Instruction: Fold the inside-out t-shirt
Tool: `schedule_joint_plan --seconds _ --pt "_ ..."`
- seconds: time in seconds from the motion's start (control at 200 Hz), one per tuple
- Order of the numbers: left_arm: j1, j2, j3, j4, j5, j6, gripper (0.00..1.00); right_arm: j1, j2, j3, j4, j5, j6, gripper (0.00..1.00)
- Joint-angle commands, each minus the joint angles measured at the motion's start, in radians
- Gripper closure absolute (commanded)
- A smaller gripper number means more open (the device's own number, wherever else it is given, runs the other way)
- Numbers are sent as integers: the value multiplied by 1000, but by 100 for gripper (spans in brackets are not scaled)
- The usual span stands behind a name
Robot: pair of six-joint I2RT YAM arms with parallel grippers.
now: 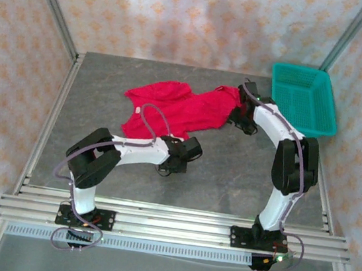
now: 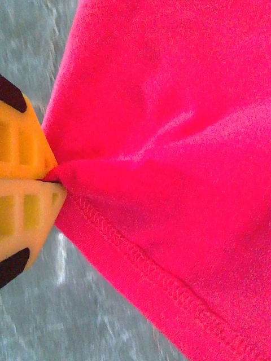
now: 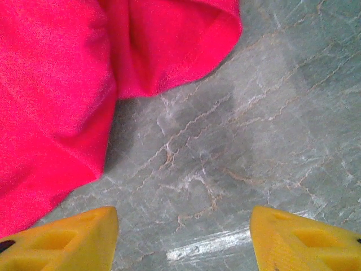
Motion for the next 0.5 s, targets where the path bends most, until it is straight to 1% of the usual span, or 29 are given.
schedule_joint_plan --seconds 0.0,0.1,0.255,0.315,0.355,0.375,0.395,0.46,0.49,0.495 --pt "37 -100 34 -194 -115 48 100 -3 83 47 37 -14 14 36" --pt "135 -237 37 -264 -122 105 100 -5 172 131 52 -10 12 35" --pt "365 -468 23 -299 -91 197 100 -12 308 281 81 -10 22 35" --pt "444 -526 17 -292 -67 223 100 -14 358 337 88 -18 32 35" --pt "488 -557 15 -289 -51 234 100 -14 388 378 78 -24 38 38" --pt "509 -567 18 -287 -42 239 100 -14 400 395 71 -28 41 41" --pt "527 -574 20 -288 -30 245 100 -14 410 411 66 -34 41 46" --pt "576 -580 37 -289 0 263 100 -14 419 451 16 -37 45 86" --pt "594 -577 51 -293 7 274 100 -14 405 457 -10 -37 44 100" --pt "598 -576 54 -293 8 275 100 -14 402 458 -15 -36 43 100"
